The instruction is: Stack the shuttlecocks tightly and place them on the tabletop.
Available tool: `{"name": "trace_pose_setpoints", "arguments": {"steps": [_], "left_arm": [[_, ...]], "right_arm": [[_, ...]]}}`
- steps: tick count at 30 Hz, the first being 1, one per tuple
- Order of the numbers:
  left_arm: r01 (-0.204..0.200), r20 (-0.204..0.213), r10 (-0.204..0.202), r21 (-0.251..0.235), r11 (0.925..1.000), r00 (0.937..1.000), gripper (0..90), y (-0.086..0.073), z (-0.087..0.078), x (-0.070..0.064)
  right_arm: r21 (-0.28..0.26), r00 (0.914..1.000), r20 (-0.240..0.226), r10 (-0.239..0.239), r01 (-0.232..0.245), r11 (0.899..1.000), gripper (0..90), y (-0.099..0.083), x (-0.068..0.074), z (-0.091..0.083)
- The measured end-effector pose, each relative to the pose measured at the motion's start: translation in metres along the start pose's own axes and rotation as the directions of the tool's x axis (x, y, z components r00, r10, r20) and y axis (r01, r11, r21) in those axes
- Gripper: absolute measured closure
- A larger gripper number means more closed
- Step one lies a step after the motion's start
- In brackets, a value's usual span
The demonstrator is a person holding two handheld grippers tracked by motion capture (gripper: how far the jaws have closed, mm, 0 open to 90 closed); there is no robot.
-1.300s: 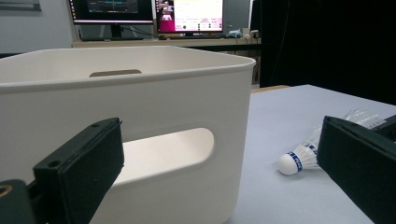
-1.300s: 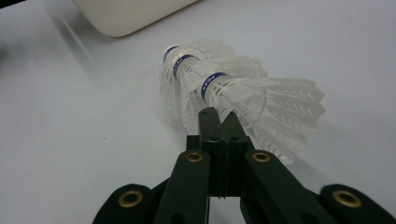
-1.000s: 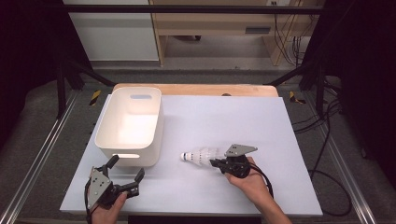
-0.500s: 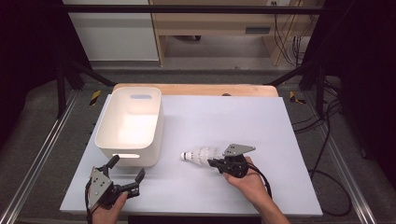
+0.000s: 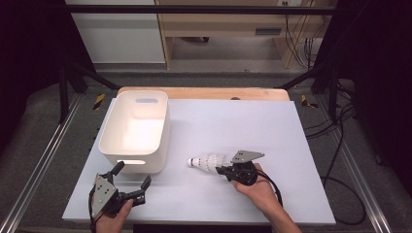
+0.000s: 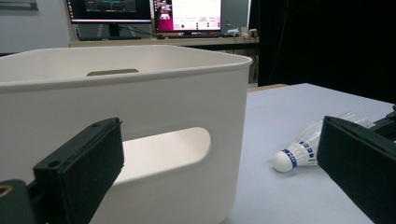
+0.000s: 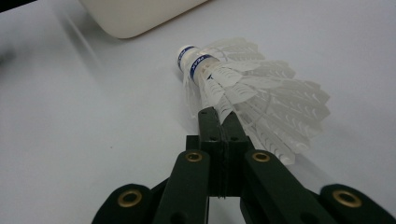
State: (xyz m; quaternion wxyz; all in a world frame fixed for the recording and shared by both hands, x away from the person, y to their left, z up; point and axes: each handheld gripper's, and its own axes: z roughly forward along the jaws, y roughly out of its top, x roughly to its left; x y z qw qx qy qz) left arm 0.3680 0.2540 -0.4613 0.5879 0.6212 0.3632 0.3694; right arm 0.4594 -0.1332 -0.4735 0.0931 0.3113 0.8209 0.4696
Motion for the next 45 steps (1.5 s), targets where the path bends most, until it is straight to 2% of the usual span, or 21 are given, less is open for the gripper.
{"name": "trace_pose_setpoints", "arguments": {"steps": [21,45], "left_arm": [[0.0,0.001,0.0,0.001,1.0,1.0,0.8,-0.0002,0.0002,-0.0003],[-0.001,0.005,0.001,0.003,1.0,1.0,0.8,-0.0002,0.0007,-0.001]], "right_arm": [[0.028,0.9996,0.008,-0.026,0.025,0.999,90.0,-0.0039,0.0013,0.0019],[0.033,0.9995,0.004,-0.03,0.03,0.999,90.0,-0.0044,0.0035,0.0025]]}}
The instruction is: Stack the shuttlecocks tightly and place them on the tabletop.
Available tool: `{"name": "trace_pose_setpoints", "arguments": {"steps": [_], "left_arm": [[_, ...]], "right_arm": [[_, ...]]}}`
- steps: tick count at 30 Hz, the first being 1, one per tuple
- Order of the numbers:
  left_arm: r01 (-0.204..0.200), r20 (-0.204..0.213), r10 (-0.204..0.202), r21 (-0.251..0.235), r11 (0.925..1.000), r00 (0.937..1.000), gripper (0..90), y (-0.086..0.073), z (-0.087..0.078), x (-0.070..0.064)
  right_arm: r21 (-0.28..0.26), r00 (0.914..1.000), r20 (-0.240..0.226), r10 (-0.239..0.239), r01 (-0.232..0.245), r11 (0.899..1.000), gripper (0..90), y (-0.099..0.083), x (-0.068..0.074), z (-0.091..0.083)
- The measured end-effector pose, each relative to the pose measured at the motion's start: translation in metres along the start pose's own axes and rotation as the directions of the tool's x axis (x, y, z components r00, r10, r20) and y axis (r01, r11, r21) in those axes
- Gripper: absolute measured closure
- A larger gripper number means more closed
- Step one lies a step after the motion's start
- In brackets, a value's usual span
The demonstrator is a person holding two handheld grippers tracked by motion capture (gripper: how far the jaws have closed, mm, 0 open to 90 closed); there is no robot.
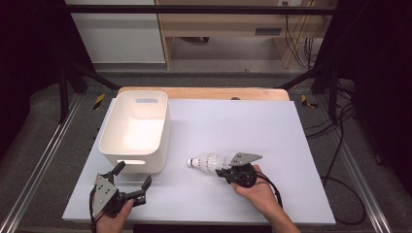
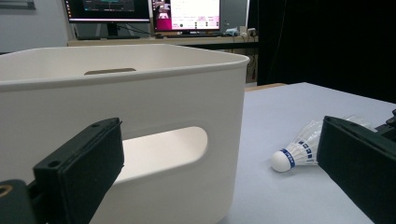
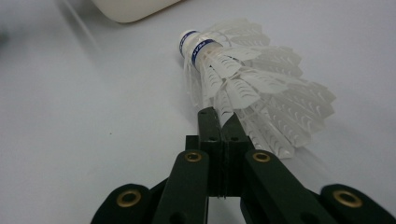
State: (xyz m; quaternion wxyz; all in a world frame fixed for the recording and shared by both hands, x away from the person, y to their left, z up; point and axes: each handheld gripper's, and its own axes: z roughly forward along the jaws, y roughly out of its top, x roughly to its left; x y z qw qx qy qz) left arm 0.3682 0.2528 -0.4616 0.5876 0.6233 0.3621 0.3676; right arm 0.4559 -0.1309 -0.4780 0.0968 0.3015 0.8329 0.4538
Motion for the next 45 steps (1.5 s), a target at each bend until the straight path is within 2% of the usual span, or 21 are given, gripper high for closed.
{"name": "trace_pose_setpoints", "arguments": {"steps": [18,30,45], "left_arm": [[0.0,0.0,0.0,0.0,1.0,1.0,0.8,0.0,0.0,0.0],[0.0,0.0,0.0,0.0,1.0,1.0,0.8,0.0001,-0.0001,0.0001],[-0.001,0.003,0.001,0.0,1.0,1.0,0.8,0.0001,0.0001,-0.0001]], "right_arm": [[0.009,0.9999,-0.009,0.006,-0.006,1.0,88.4,0.0,0.0005,0.0002],[0.012,0.9996,0.002,0.029,-0.029,0.999,78.4,0.0,-0.0009,0.0],[0.013,0.9994,0.004,0.033,-0.033,0.999,71.4,0.0002,0.0001,-0.0017]]}}
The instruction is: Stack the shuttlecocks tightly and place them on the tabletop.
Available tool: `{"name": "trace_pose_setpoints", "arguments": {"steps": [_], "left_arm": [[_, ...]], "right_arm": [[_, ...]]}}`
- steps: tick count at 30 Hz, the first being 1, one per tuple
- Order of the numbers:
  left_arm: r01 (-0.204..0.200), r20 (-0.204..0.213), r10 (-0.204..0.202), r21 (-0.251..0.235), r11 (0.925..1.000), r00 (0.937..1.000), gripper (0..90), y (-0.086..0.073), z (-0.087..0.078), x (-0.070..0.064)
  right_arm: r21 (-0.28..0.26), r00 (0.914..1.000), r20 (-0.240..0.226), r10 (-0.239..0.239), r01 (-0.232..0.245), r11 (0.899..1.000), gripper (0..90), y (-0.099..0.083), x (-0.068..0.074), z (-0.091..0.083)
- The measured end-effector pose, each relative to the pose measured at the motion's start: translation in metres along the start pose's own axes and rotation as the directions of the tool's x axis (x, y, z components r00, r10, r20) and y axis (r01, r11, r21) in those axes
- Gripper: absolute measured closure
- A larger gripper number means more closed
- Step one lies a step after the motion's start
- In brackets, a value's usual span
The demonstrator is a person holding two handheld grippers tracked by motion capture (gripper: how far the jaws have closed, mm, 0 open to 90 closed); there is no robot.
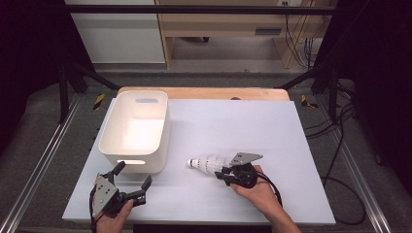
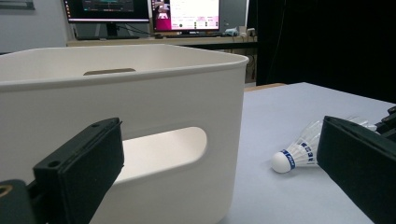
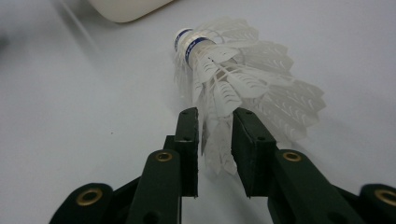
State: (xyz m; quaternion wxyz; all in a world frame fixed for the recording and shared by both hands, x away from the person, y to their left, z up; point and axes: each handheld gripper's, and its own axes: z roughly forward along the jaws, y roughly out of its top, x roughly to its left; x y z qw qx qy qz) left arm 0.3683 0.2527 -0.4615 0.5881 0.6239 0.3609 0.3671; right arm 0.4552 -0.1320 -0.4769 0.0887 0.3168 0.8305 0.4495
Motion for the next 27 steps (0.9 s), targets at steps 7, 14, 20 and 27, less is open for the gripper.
{"name": "trace_pose_setpoints", "arguments": {"steps": [7,14,20,27], "left_arm": [[-0.001,0.0,0.001,0.0,1.0,1.0,0.8,0.0001,-0.0002,0.0],[0.0,0.0,0.0,0.0,1.0,1.0,0.8,0.0001,-0.0001,0.0001],[-0.001,0.001,0.001,0.0,1.0,1.0,0.8,0.0001,-0.0002,0.0001],[-0.001,0.0,0.001,0.0,1.0,1.0,0.8,0.0001,-0.0002,0.0002]], "right_arm": [[0.005,1.0,0.004,0.002,-0.002,1.0,68.4,-0.0002,0.0002,-0.0014],[0.012,0.9999,0.007,0.009,-0.009,1.0,65.3,-0.0005,-0.0002,-0.0018],[0.021,0.9999,0.01,0.001,-0.001,1.0,61.3,-0.0002,0.0013,-0.0045],[0.041,0.9986,0.04,-0.034,0.033,0.999,54.2,-0.0005,0.0051,-0.0088]]}}
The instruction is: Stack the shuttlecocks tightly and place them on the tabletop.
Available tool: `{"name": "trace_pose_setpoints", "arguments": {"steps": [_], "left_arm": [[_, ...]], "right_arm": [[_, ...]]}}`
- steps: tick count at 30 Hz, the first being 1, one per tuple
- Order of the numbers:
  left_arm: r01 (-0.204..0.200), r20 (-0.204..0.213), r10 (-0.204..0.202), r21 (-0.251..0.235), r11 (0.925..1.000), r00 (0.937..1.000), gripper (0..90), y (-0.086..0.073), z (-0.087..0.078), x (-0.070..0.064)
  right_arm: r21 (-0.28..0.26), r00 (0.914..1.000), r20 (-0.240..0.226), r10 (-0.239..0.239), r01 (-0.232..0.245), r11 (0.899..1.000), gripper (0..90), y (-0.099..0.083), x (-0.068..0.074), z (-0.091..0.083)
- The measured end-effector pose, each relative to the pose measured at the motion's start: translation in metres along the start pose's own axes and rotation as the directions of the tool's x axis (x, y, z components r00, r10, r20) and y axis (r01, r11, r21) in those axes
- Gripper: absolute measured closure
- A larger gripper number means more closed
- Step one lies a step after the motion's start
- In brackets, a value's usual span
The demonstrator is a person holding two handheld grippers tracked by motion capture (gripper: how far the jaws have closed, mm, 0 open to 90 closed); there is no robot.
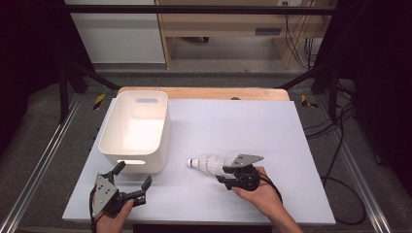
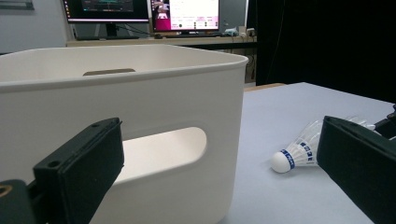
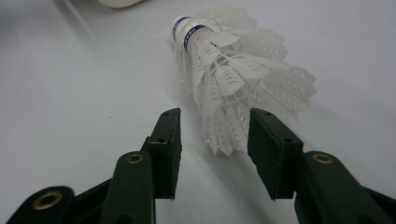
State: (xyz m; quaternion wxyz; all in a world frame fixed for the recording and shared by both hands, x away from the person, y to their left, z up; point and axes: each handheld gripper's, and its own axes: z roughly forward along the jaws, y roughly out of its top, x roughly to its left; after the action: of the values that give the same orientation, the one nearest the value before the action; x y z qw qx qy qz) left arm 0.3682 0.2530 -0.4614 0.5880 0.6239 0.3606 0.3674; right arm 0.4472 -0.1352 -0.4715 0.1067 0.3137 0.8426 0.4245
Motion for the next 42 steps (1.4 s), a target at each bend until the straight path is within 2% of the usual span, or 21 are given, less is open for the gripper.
{"name": "trace_pose_setpoints", "arguments": {"steps": [4,12,17,20,23,30,37,42], "left_arm": [[0.0,-0.001,0.0,0.001,1.0,1.0,0.8,0.0,0.0,0.0],[-0.002,0.002,0.002,0.002,1.0,1.0,0.8,0.0,0.001,-0.001],[0.0,0.003,0.0,0.002,1.0,1.0,0.8,-0.001,0.001,-0.001],[0.002,0.002,-0.002,0.0,1.0,1.0,0.8,0.0,0.001,0.0],[0.006,0.002,-0.006,-0.001,1.0,1.0,0.8,-0.001,0.001,0.0],[0.001,0.009,-0.001,0.001,1.0,1.0,0.8,-0.001,0.002,-0.001],[0.005,0.01,-0.005,0.002,1.0,0.9999,0.8,-0.001,0.002,-0.001],[0.003,0.012,-0.003,0.005,1.0,0.9999,0.8,-0.001,0.003,-0.002]], "right_arm": [[0.007,0.9995,0.023,-0.021,0.021,1.0,52.0,-0.001,0.002,-0.003],[0.021,0.9959,0.071,-0.056,0.055,0.998,42.1,0.001,0.008,-0.007],[0.027,0.992,0.106,-0.068,0.065,0.998,27.9,0.001,0.013,-0.008],[0.05,0.9921,0.107,-0.066,0.061,0.997,15.7,0.001,0.015,-0.008],[0.062,0.9942,0.084,-0.066,0.061,0.996,6.6,0.002,0.018,-0.007],[0.055,0.9957,0.053,-0.076,0.073,0.996,7.1,0.004,0.023,-0.006],[0.058,0.9974,0.035,-0.063,0.061,0.996,7.0,0.005,0.026,-0.003],[0.05,0.9993,0.016,-0.034,0.034,0.998,7.5,0.006,0.026,0.002]]}}
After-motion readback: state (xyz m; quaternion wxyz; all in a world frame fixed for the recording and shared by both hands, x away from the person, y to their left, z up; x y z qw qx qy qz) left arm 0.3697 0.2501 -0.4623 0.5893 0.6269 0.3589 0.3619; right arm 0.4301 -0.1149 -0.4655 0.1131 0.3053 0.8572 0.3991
